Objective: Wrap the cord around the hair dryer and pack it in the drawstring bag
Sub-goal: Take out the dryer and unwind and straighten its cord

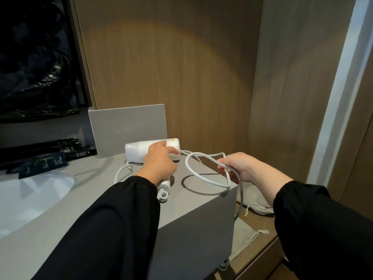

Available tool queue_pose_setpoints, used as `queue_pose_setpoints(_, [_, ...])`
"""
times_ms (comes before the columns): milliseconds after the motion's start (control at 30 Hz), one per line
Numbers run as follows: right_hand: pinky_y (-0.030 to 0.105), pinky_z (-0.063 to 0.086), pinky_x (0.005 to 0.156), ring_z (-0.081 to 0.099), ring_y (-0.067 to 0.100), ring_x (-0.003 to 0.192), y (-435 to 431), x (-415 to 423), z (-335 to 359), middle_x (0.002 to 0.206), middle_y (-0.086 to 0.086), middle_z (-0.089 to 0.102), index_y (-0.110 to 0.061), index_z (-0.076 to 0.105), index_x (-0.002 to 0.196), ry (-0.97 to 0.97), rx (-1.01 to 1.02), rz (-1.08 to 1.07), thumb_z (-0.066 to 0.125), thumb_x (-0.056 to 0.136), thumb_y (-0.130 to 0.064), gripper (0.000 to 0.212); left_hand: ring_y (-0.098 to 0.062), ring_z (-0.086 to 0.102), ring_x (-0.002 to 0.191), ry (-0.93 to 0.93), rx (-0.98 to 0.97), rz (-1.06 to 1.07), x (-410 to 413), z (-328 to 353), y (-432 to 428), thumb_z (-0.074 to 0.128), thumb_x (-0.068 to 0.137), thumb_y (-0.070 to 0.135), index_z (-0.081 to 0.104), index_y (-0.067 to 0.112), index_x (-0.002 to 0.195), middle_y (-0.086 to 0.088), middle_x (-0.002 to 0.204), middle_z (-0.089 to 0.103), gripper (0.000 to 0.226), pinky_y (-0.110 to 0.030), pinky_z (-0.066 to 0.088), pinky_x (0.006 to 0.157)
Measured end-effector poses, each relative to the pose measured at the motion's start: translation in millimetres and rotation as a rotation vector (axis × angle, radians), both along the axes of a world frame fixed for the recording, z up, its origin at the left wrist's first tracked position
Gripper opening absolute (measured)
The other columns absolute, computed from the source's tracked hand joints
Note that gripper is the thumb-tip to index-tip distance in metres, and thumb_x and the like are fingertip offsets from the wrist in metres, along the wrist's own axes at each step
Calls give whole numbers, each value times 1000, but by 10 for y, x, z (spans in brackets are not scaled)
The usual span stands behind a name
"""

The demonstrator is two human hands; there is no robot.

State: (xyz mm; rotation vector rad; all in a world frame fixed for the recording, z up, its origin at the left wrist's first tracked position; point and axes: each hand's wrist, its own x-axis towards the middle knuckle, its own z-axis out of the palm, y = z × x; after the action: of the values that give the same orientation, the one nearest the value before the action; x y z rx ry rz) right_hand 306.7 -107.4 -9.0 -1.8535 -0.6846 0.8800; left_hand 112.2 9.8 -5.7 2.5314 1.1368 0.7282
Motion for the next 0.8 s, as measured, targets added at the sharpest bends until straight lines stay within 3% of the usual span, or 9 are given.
queue_pose_setpoints(133, [26,51,71,60,20,84,-81,-36,145,97,9,64,-10,65,104,-104,60,111,49,89,11,31,-24,13,143,56,-26,22,-73,25,96,56,84,5,50,25,135,-6,156,20,55,-36,19,114])
queue_pose_setpoints(233, [23,46,58,60,20,72,-138,-48,184,80,12,63,-5,60,80,-224,110,42,33,81,23,38,-25,18,141,59,-26,8,-171,44,163,57,82,3,49,21,134,-7,153,24,56,-33,22,111])
queue_pose_setpoints(300, [21,41,48,55,19,57,-163,-54,196,67,14,57,-1,57,75,-248,122,-66,31,85,17,34,-24,26,136,54,-20,-11,-263,57,196,59,80,0,50,17,131,-7,147,32,54,-29,25,106])
queue_pose_setpoints(400, [24,39,49,46,19,50,-189,-45,159,63,14,55,2,62,79,-243,80,-118,35,92,6,30,-23,32,133,57,-52,-47,-413,88,228,59,79,-2,46,20,133,-3,147,33,59,-27,31,100])
queue_pose_setpoints(600, [25,37,45,43,17,46,-140,-68,50,70,11,59,-5,61,106,-231,127,-56,51,92,-16,20,-25,41,121,114,-131,-112,-574,117,229,55,81,-3,29,36,143,6,151,26,78,-29,40,90])
queue_pose_setpoints(700, [23,38,42,46,19,50,15,-118,40,81,10,61,-10,61,109,-398,58,55,56,89,-25,25,-21,43,109,96,-166,-129,-599,105,225,53,81,-1,27,41,143,6,146,31,79,-26,38,82])
queue_pose_setpoints(800, [28,48,52,57,18,65,225,-220,39,85,6,62,-16,57,114,-600,-78,202,61,85,-34,34,-23,42,117,107,-142,-138,-594,109,218,54,81,0,26,41,143,6,150,28,79,-28,38,87])
